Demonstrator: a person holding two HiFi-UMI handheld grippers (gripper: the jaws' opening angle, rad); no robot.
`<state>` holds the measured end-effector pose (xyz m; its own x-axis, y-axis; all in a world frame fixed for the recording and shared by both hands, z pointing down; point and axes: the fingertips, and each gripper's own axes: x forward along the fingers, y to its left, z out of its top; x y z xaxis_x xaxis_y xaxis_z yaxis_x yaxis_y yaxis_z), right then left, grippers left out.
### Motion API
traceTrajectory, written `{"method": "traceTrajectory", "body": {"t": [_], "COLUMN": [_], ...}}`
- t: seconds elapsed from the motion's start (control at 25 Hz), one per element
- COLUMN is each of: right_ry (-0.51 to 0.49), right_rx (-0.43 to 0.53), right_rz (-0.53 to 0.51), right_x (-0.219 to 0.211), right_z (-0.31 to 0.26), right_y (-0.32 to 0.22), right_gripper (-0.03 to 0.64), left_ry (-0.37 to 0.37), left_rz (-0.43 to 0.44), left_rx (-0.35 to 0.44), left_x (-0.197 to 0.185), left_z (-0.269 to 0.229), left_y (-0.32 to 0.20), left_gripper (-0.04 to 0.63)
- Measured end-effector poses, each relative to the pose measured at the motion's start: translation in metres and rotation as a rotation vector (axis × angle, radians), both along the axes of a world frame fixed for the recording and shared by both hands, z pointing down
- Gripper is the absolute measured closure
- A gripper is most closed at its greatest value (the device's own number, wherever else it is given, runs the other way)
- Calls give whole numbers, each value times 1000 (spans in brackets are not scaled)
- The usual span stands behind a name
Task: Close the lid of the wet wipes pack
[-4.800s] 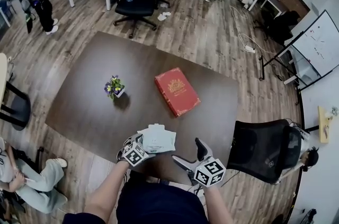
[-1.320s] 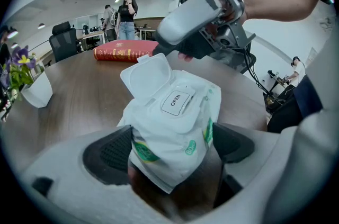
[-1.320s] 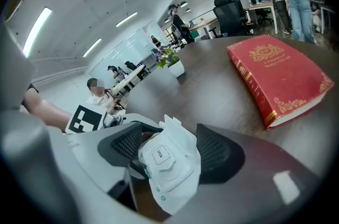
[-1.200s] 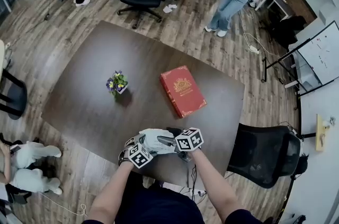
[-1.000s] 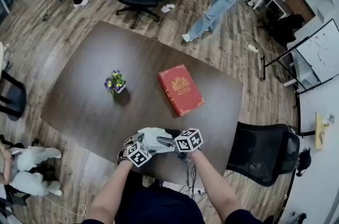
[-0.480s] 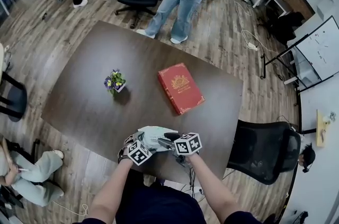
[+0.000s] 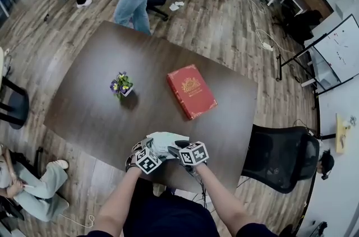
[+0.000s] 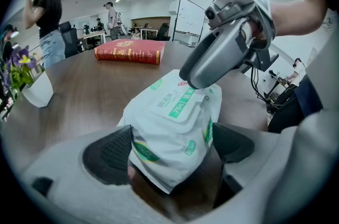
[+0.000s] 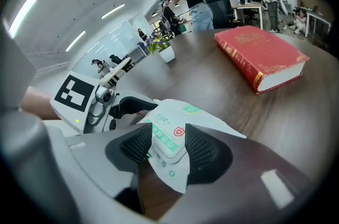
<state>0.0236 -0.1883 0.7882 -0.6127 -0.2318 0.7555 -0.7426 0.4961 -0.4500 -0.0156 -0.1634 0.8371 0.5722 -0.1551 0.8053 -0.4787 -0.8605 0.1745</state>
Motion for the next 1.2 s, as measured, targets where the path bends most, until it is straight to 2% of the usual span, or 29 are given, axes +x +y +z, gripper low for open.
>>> {"method": "traceTrajectory", "body": {"t": [0.12,0.28,0.96,1.2], "right_ry": [20,45,335,338], "right_rx": [1,10,188,188], "right_rz": [-30,-25,-141,-125], "right_x": [-3,-1,-5,-5], "right_z": [4,7,21,20], "right_y": [2,1,4,5], "right_gripper": [376,384,387,387], "left_ry": [5,6,10,6], "left_rz": [-1,0,-2,-5], "left_rx": [2,0,-3,6], "left_x": [0,1,0,0], "left_z": [-1,0,0,-2], "left_y": [0,0,0,-1], "left_gripper": [123,123,123,121]}}
